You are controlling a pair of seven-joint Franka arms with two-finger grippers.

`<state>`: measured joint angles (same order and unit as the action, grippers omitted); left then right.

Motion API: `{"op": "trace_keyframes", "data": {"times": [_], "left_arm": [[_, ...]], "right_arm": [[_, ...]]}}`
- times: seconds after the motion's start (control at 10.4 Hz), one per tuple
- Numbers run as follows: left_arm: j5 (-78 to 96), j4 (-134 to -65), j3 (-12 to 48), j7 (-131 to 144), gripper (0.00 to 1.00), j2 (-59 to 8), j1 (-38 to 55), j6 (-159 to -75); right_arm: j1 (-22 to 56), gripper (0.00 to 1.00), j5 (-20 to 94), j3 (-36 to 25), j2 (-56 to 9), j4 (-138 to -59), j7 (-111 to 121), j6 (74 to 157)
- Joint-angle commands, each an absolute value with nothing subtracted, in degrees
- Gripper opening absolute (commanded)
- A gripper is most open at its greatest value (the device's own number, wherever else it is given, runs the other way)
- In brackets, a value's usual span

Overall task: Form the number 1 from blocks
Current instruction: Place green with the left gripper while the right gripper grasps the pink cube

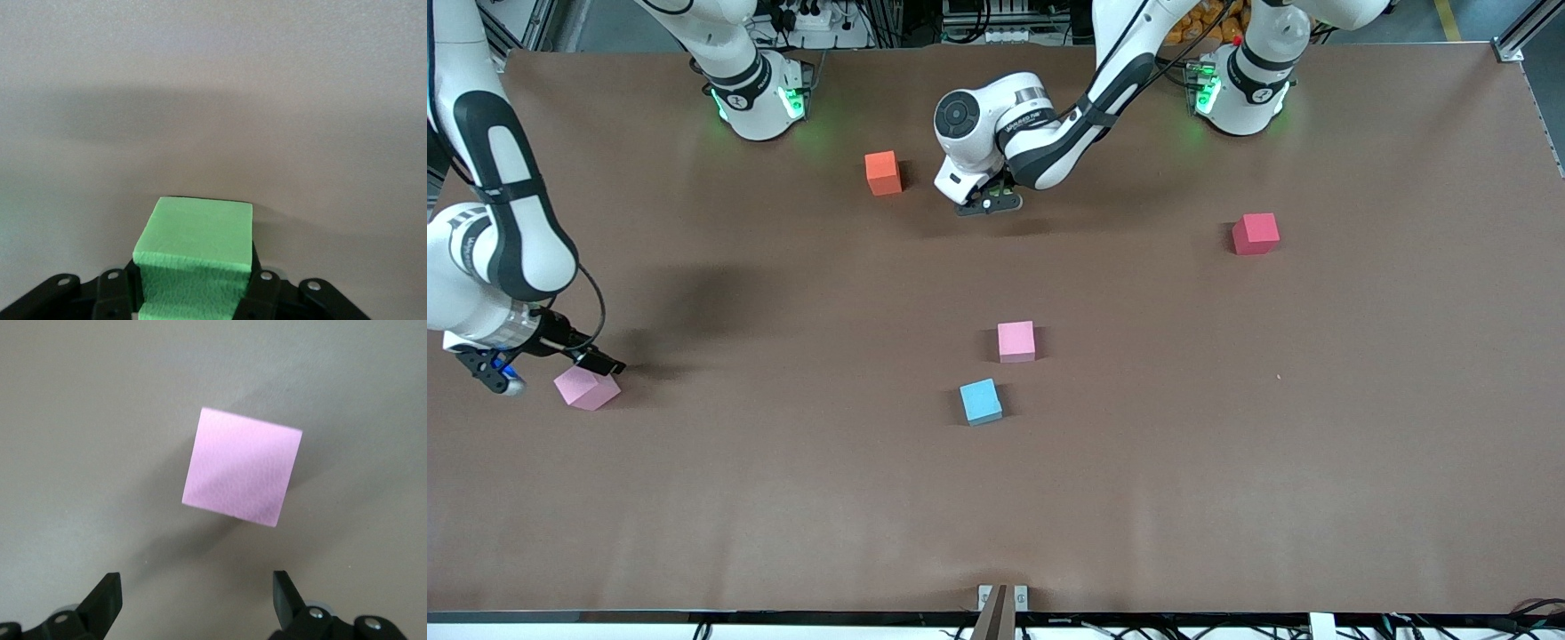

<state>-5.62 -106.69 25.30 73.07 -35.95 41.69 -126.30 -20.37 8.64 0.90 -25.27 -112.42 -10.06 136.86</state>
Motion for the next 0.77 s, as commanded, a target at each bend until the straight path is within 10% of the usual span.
{"op": "trace_keyframes", "data": {"times": [0.0,0.29,0.38,0.48,0.67], "left_arm": [[-7.2,-108.5,25.2,73.0,0.0,-35.2,42.4,-127.1],[-7.1,-109.0,25.3,73.1,0.0,-35.1,43.0,-127.1],[-7.1,-109.0,25.3,73.0,0.39,-35.0,43.0,-127.1],[-7.1,-109.0,25.3,72.7,0.99,-34.9,43.1,-127.0],[-7.1,-108.7,25.2,73.0,1.0,-34.1,43.2,-126.7]], "right_arm": [[-21.3,1.0,10.2,0.6,-27.5,-108.6,-10.4,135.8],[-21.3,1.0,10.3,-0.4,-29.8,-105.7,-10.4,135.8],[-21.3,1.0,10.3,-1.0,-30.9,-104.2,-10.3,135.7],[-21.3,1.0,10.3,-1.2,-31.5,-103.7,-10.3,135.7],[-21.4,1.0,10.4,-1.6,-32.4,-102.6,-10.3,135.7]]}}
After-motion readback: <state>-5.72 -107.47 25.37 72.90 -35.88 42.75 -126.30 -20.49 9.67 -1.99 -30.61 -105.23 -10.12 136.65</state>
